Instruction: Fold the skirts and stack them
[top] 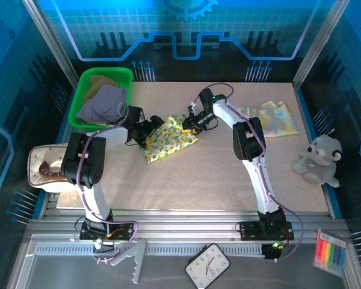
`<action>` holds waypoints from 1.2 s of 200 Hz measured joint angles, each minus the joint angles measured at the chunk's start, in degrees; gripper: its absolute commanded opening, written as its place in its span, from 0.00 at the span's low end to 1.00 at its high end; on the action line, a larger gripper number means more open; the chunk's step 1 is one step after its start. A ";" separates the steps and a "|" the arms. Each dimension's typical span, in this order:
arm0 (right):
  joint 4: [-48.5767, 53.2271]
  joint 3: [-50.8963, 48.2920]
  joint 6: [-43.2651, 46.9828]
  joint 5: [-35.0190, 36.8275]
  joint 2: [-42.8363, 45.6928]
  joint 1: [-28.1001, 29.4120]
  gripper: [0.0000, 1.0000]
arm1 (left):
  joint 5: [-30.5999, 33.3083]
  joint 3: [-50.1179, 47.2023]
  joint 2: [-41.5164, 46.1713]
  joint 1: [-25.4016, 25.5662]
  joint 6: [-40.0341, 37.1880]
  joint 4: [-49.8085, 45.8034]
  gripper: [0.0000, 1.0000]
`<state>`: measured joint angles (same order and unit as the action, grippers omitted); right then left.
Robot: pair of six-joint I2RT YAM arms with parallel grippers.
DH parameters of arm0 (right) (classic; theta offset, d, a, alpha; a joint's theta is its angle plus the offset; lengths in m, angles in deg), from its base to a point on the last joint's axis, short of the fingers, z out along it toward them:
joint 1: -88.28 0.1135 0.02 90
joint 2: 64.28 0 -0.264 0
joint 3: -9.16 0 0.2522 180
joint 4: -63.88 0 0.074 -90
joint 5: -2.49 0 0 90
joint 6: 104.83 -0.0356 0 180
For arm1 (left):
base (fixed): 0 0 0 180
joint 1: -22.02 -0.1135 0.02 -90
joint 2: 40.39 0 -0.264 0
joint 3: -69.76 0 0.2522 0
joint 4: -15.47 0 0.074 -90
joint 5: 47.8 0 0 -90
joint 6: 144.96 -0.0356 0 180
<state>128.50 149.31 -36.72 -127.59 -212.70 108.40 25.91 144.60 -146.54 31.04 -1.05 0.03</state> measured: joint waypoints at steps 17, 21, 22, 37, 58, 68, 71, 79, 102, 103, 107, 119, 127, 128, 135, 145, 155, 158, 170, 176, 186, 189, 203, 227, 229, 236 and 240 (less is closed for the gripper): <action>-0.79 -0.02 -0.85 -0.85 -0.31 0.02 0.00 | -0.02 -0.76 0.48 -0.52 0.02 0.55 0.99; -0.98 -0.02 -0.92 -1.03 -0.33 0.07 0.00 | -0.02 -0.98 0.61 -0.66 0.00 0.68 0.99; -1.07 -0.02 -0.81 -1.07 -0.33 0.07 0.00 | -0.02 -1.03 0.66 -0.68 0.00 0.68 0.99; -1.95 -0.09 -1.33 -1.84 -0.33 0.09 0.00 | -0.04 -1.60 1.03 -1.11 0.00 0.98 0.99; -3.48 -2.29 -1.16 -0.57 0.83 0.17 0.00 | -0.57 -2.01 1.46 -1.46 -0.02 1.18 0.99; -3.50 -4.26 -0.96 1.84 2.60 0.33 0.00 | -1.01 -2.16 1.75 -1.60 -0.02 1.07 0.99; -3.50 -4.44 -0.92 2.27 2.73 0.33 0.00 | -1.16 -2.32 1.90 -1.66 -0.04 1.05 0.99; -3.43 -5.95 -0.63 5.18 4.68 0.48 0.00 | -1.66 -2.58 2.32 -1.77 -0.04 0.83 0.99; -2.03 -8.13 1.11 15.13 10.75 0.42 0.00 | -6.08 -2.97 3.45 -2.47 0.07 1.40 0.99; -1.97 -8.17 1.27 15.78 11.10 0.42 0.00 | -6.38 -2.97 3.50 -2.51 0.07 1.57 0.99; -1.49 -8.37 1.86 17.86 12.41 0.33 0.00 | -7.34 -2.95 3.65 -2.58 0.17 2.12 0.99; -0.09 -8.39 3.85 22.58 15.52 0.00 0.00 | -10.23 -2.89 4.11 -2.67 0.24 3.93 0.99; 1.07 -8.31 5.49 25.88 17.68 -0.31 0.00 | -11.89 -2.58 4.48 -2.64 0.35 4.81 0.99; 1.07 -8.31 5.49 25.88 17.68 -0.31 0.00 | -12.00 -2.54 4.55 -2.64 0.35 4.92 0.99; 2.32 -8.11 7.15 28.63 19.54 -0.66 0.00 | -12.83 -2.21 4.79 -2.64 0.39 5.20 0.99; 4.24 -7.58 10.16 32.09 21.55 -1.44 0.00 | -13.60 -1.49 5.20 -2.64 0.37 5.42 0.99; 6.27 -6.95 13.60 35.19 22.91 -2.51 0.00 | -13.64 -0.66 5.40 -2.64 0.22 5.40 0.99; 6.75 -6.78 14.64 35.89 23.17 -2.91 0.00 | -13.64 -0.39 5.42 -2.64 0.17 5.40 0.99; 8.85 -6.16 18.34 39.30 23.93 -4.57 0.00 | -13.64 0.28 5.44 -2.64 0.17 5.38 0.99; 9.66 -5.92 19.52 40.61 24.04 -5.22 0.00 | -13.64 0.37 5.44 -2.64 0.17 5.40 0.99; 11.32 -5.49 22.51 43.98 24.13 -7.13 0.00 | -13.64 0.39 5.44 -2.64 0.20 5.14 0.99; 11.76 -5.38 23.26 44.83 24.13 -7.61 0.00 | -13.62 0.39 5.44 -2.64 0.20 4.96 0.99; 13.42 -5.20 26.64 48.68 24.13 -10.08 0.00 | -13.60 0.37 5.44 -2.64 0.20 4.61 0.99; 14.80 -5.05 31.82 52.72 24.13 -13.75 0.00 | -13.57 0.39 5.44 -2.64 0.22 4.31 0.99; 14.99 -4.94 32.28 52.96 24.13 -14.01 0.00 | -13.57 0.39 5.44 -2.64 0.22 4.28 0.99; 15.43 -4.46 33.83 53.42 24.13 -14.97 0.00 | -13.55 0.37 5.44 -2.64 0.22 4.04 0.99; 15.58 -4.26 34.40 53.59 24.13 -15.43 0.00 | -13.55 0.37 5.44 -2.64 0.22 3.89 0.99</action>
<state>144.08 145.04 -2.32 -73.99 -188.57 92.97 12.36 144.97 -141.09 28.39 -0.83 3.92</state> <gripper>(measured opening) 0.063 0.990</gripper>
